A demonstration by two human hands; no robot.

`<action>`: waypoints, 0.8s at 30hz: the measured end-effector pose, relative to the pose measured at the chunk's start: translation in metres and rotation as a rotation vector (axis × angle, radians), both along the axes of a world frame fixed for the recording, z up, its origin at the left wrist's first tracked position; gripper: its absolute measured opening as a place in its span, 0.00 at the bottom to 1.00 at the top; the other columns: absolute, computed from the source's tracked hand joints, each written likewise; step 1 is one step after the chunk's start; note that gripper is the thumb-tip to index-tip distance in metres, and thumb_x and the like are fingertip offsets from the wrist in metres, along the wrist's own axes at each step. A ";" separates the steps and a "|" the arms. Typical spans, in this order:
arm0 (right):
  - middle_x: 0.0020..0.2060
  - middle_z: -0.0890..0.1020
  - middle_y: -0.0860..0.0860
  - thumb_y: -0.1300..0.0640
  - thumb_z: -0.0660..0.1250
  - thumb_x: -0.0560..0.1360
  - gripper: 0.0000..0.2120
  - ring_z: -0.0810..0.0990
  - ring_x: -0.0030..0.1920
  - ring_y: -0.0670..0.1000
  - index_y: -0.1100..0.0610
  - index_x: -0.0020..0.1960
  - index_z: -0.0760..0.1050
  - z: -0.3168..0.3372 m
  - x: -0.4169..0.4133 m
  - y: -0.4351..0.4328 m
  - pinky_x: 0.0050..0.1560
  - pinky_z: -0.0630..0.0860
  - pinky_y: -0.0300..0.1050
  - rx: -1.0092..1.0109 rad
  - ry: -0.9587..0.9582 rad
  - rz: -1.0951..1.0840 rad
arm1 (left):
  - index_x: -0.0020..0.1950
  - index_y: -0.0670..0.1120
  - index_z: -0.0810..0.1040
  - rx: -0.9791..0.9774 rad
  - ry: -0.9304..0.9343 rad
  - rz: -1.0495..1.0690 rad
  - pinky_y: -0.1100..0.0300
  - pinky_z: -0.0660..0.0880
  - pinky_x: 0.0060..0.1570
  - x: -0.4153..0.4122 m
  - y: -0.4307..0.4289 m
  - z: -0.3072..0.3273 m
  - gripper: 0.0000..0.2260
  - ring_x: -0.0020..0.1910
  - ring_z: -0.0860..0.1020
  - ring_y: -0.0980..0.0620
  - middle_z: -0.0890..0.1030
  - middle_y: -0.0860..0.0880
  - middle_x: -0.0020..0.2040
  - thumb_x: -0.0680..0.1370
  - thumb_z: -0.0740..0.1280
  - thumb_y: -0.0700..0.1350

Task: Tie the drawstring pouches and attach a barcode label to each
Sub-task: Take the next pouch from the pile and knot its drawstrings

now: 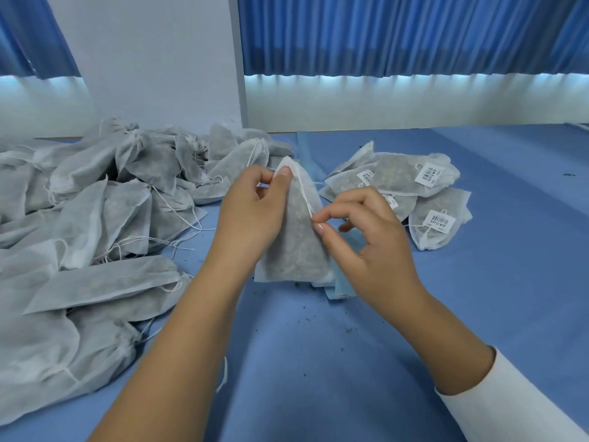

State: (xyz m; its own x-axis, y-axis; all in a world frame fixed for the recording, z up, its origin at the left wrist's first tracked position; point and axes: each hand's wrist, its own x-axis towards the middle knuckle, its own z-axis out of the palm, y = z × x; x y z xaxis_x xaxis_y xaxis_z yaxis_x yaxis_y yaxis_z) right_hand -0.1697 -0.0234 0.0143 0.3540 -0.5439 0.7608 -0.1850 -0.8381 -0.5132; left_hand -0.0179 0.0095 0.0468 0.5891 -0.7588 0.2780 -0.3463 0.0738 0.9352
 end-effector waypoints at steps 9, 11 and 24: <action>0.50 0.75 0.46 0.62 0.70 0.75 0.04 0.75 0.55 0.51 0.56 0.48 0.82 0.003 -0.001 -0.001 0.55 0.75 0.54 0.059 -0.044 -0.033 | 0.46 0.46 0.75 0.041 0.372 -0.217 0.50 0.73 0.44 -0.006 0.010 0.016 0.10 0.39 0.73 0.49 0.72 0.46 0.40 0.75 0.69 0.52; 0.50 0.75 0.46 0.62 0.71 0.75 0.04 0.76 0.55 0.52 0.56 0.48 0.82 0.003 -0.001 -0.002 0.54 0.75 0.54 0.074 -0.044 -0.027 | 0.48 0.44 0.77 0.070 0.360 -0.296 0.50 0.74 0.46 -0.005 0.013 0.017 0.15 0.41 0.77 0.47 0.76 0.46 0.42 0.70 0.73 0.53; 0.55 0.71 0.43 0.61 0.67 0.71 0.31 0.73 0.53 0.40 0.36 0.66 0.66 0.017 -0.030 -0.027 0.49 0.70 0.36 0.770 0.200 0.057 | 0.50 0.44 0.83 0.058 0.221 -0.035 0.50 0.78 0.48 0.012 0.006 0.006 0.07 0.50 0.83 0.42 0.85 0.43 0.49 0.76 0.72 0.46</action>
